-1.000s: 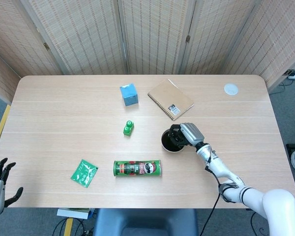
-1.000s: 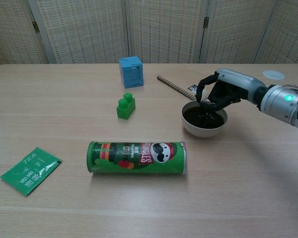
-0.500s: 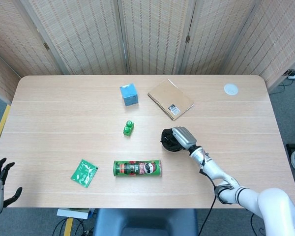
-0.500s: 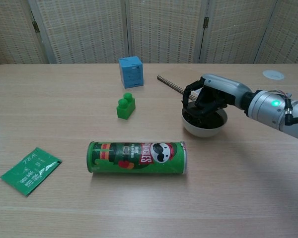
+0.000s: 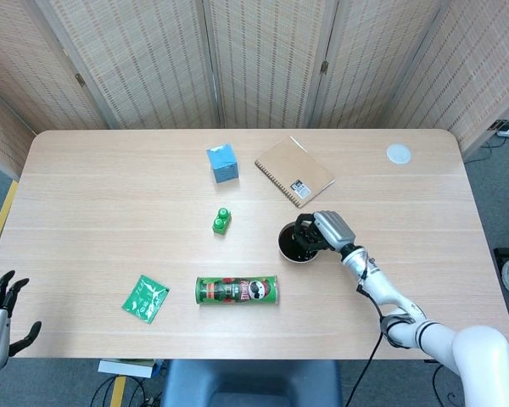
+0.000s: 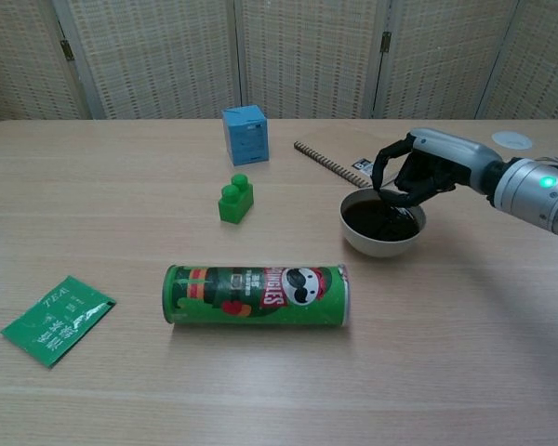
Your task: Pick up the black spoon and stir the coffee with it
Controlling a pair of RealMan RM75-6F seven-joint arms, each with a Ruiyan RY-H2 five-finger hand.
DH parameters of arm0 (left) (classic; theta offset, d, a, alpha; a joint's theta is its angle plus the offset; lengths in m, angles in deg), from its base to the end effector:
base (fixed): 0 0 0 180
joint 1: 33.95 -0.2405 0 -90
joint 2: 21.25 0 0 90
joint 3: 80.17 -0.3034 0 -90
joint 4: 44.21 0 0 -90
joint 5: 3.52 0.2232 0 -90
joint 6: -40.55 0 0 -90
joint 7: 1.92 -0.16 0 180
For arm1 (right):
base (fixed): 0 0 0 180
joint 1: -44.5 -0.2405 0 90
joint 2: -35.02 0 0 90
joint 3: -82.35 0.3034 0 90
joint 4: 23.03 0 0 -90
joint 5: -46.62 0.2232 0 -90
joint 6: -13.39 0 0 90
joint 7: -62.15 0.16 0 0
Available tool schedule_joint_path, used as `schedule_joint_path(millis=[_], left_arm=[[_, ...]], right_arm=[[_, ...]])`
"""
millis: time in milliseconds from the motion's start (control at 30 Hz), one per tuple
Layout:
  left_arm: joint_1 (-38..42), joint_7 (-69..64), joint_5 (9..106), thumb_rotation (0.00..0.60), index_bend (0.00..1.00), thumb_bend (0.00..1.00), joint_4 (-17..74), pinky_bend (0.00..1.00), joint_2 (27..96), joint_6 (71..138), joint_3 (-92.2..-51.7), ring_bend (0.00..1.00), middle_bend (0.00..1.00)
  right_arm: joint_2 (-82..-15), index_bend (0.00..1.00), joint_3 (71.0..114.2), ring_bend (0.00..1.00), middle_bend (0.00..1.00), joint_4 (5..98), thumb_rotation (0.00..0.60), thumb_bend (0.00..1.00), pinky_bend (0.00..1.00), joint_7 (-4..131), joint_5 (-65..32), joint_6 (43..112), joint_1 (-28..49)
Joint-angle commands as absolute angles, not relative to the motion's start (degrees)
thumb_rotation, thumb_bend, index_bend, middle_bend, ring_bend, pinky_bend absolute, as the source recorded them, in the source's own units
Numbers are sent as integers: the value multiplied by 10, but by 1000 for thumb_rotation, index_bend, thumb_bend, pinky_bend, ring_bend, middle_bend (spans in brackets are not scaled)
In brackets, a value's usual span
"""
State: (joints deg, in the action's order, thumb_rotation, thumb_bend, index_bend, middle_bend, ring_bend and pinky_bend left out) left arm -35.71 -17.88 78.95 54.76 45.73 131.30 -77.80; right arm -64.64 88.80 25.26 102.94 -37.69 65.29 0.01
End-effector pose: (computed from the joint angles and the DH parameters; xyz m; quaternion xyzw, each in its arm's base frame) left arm -0.3556 0.1568 0.1560 -0.5605 -0.3804 -0.3246 0.6601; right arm -0.2391 -0.4460 -0.0613 0.6448 -0.5295 0.4649 0.2962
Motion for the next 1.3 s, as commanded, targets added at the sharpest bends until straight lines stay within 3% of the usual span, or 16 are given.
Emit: schedule_joint_path(millis=[33,333,733,1033,1100,1167,1300], left_arm=[[-357,-181,789,600,208,311,549,141,456,1313,-778,69,102],[-362,-185,788,600,209,311,554,142,453,1319,-780,69,102],[-361,-187,797,600,209,311,556,142,455,1320,-782,69,103],[-360,-190,797,600,209,311,556,142,458,1317,-782,69,103],[-359,-191,797,600,208,311,556,142,458,1317,-782,69,103],[-359,-191,796,600,209,311,557,142,458,1317,-782,69,103],[-359,-191,796,600,209,311,557,142,458,1316,-782,69,103]], right_arm=[[-662,819,898,1000,1000,237,600,531,1000,1035,-371,645,-12],[-681,819,895,1000,1000,238,600,536,1000,1050,-385,650,-25],[-635,819,861,1000,1000,294,600,536,1000,1050,-406,687,11],[-627,819,867,1000,1000,281,600,530,1000,1047,-388,674,18],[-628,815,868,1000,1000,282,600,481,1000,1046,-389,673,18],[-627,763,866,1000,1000,283,600,371,1000,1042,-390,673,18],[-621,523,864,1000,1000,293,600,136,1000,1038,-389,670,22]])
